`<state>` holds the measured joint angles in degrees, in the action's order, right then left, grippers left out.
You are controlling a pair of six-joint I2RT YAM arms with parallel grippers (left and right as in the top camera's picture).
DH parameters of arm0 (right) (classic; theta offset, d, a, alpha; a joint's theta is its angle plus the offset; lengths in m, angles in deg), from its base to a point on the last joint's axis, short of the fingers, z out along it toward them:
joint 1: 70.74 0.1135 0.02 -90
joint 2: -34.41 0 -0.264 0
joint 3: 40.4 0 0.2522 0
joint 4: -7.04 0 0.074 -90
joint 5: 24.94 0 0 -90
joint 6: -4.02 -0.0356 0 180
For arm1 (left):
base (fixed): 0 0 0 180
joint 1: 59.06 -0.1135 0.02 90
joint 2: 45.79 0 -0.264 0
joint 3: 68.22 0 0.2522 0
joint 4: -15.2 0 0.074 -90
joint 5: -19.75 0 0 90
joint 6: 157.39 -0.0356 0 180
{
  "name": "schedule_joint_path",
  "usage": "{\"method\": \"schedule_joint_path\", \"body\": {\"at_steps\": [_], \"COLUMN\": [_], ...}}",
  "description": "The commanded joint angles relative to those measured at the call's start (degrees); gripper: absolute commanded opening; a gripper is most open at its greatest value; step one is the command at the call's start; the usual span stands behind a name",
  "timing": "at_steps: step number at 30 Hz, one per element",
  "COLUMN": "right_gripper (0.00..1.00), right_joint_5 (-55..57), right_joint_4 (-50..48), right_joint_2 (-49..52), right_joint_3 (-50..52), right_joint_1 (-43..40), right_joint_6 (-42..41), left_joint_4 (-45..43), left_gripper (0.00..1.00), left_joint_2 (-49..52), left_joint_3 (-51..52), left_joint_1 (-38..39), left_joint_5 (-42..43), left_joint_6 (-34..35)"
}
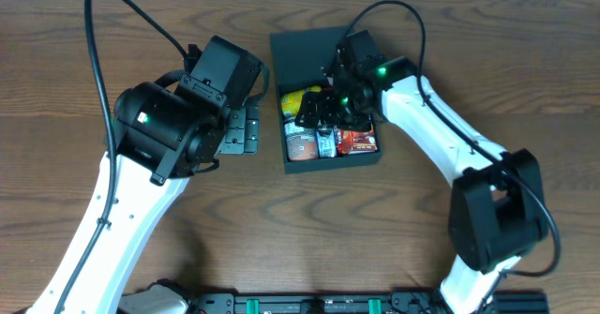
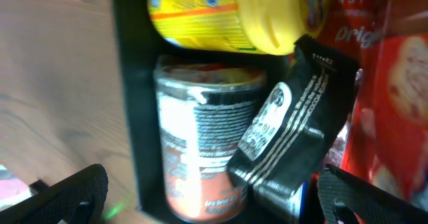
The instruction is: Pack container
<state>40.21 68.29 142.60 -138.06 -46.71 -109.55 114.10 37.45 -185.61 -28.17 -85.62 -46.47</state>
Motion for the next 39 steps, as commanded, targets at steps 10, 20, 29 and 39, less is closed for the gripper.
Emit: {"method": "schedule_joint_path", "body": {"at_steps": [10, 20, 29, 39], "right_gripper": [0.99, 0.99, 0.99, 0.99], "right_joint_5": [14.58, 33.05, 38.36, 38.71], "right_joint_4": [9.49, 23.08, 23.96, 23.91], "right_joint_2": [-24.48, -29.44, -29.44, -29.44], "right_joint_3": [-1.88, -1.81, -1.81, -1.81], "right_joint_1": [-0.07, -0.07, -0.11, -0.11], "right_joint_6": [3.5, 3.45, 3.48, 3.5], "left_joint_4": [-2.45, -14.75, -21.99, -36.92], "left_gripper": [0.95, 0.95, 0.95, 0.95], "left_joint_2": [0.0, 11.93, 31.71, 42.01], "left_joint_3": [0.42, 0.42, 0.42, 0.42], "left_joint_1": [-9.62, -36.13, -32.37, -28.41], "left_joint_5": [-1.75, 43.78, 65.16, 73.29], "left_joint_6": [-0.79, -9.64, -16.24, -9.68]}}
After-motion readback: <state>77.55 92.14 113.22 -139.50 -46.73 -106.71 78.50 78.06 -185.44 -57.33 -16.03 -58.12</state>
